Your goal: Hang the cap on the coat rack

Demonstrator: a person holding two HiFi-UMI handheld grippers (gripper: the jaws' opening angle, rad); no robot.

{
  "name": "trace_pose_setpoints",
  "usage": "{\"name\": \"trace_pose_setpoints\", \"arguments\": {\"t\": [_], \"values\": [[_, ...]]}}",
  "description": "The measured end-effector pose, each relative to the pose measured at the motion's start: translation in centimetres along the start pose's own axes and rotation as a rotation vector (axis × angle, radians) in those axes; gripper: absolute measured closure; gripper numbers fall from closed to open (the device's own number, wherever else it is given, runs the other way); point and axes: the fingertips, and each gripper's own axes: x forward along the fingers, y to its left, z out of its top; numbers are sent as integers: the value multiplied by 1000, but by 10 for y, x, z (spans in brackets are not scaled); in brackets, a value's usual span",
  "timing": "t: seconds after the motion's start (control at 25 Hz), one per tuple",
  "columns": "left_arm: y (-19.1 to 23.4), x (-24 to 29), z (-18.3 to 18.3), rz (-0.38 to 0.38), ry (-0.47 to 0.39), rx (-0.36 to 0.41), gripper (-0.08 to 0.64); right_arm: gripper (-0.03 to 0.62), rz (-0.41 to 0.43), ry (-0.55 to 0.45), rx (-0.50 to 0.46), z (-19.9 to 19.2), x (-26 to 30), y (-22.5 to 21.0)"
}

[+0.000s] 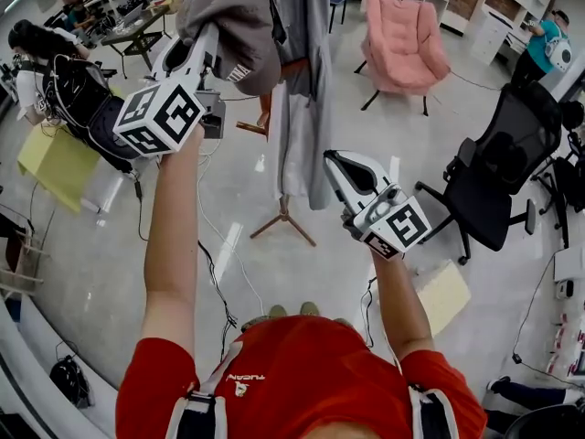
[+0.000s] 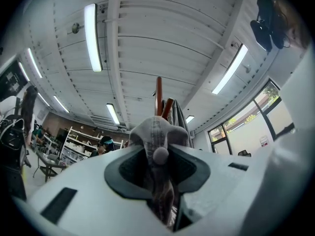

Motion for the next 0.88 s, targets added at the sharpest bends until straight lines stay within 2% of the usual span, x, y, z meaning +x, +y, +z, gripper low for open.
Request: {"name": "trace_pose_setpoints", "arguments": {"t": [0.2, 0.32, 0.56, 0.88], "values": [[-10, -3, -13, -99, 4, 4, 300, 569, -5, 14, 3, -6, 4, 4], [-7, -10, -18, -103, 10, 2, 217, 569, -5, 16, 6, -8, 7, 6], [-7, -53, -32, -118, 27, -32, 206, 569, -1, 6, 8, -4, 17, 17], [-62, -131, -80, -196, 90, -166, 211, 569, 30, -19, 33, 1, 26, 37]]}}
